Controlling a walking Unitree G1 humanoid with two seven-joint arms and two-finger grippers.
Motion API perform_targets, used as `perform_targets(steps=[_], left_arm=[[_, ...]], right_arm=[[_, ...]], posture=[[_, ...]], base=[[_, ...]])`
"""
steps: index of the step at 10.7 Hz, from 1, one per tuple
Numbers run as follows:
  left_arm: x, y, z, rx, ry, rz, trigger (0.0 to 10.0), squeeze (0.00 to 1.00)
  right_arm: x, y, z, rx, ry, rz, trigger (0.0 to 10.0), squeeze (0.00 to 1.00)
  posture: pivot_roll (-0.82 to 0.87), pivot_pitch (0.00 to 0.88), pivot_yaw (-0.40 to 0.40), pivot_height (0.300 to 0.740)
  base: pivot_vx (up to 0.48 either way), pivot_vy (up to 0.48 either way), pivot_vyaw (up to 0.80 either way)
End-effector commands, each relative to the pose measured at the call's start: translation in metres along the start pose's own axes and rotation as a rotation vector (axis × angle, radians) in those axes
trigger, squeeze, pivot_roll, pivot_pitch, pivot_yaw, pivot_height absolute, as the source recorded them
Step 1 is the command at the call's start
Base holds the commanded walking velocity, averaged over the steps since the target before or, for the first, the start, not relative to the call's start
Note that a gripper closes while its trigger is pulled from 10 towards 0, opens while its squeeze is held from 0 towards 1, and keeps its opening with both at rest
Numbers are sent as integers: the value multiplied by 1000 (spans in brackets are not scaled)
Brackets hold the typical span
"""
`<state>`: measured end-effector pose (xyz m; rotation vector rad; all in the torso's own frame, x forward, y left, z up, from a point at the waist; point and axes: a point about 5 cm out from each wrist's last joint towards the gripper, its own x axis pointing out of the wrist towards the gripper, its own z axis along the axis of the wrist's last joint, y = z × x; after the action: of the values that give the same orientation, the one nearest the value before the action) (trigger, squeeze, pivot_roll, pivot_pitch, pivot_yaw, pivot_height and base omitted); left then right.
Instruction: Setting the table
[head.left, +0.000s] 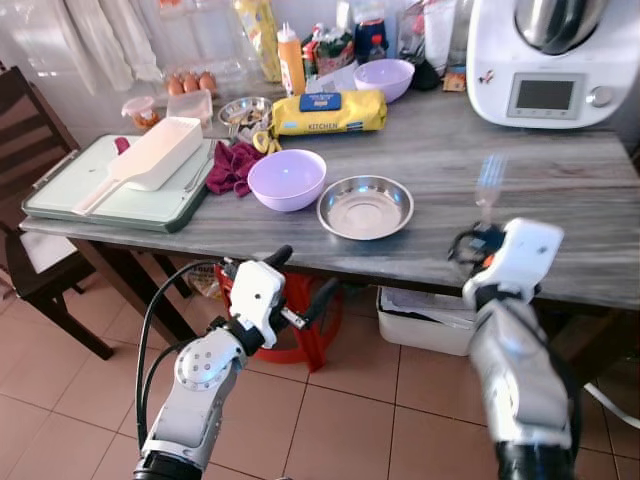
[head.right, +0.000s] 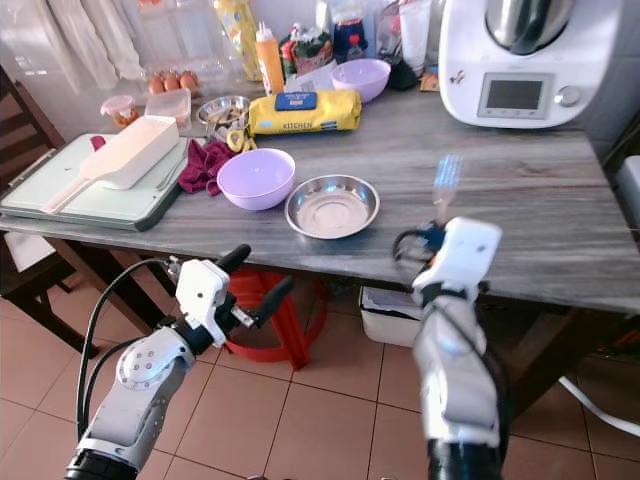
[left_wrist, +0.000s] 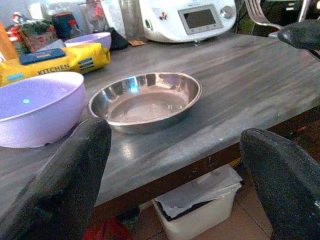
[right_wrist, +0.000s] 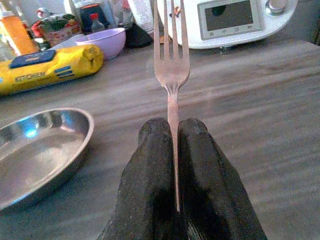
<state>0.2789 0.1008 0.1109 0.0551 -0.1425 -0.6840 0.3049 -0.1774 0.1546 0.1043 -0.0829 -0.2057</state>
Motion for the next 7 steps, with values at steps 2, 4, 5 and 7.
perform_targets(steps=[2,4,5,7], left_arm=[[-2,-3,2,-5,6,-38,10000,0],[-2,-12,2,0,8,-74,10000,0],[-3,-14,2,1,8,-81,10000,0],[-5,-13,2,4,16,-83,10000,0]], right_arm=[[15,-1,1,23,36,-17,10000,0],[31,2,1,64,68,-30,10000,0],[38,3,2,77,74,-36,10000,0],[49,6,-4,125,133,-37,10000,0]], posture=[[-96,125,138,740],[-86,130,139,740],[-77,129,137,740],[-70,129,135,740]], base=[[0,0,0],[0,0,0],[0,0,0],[0,0,0]])
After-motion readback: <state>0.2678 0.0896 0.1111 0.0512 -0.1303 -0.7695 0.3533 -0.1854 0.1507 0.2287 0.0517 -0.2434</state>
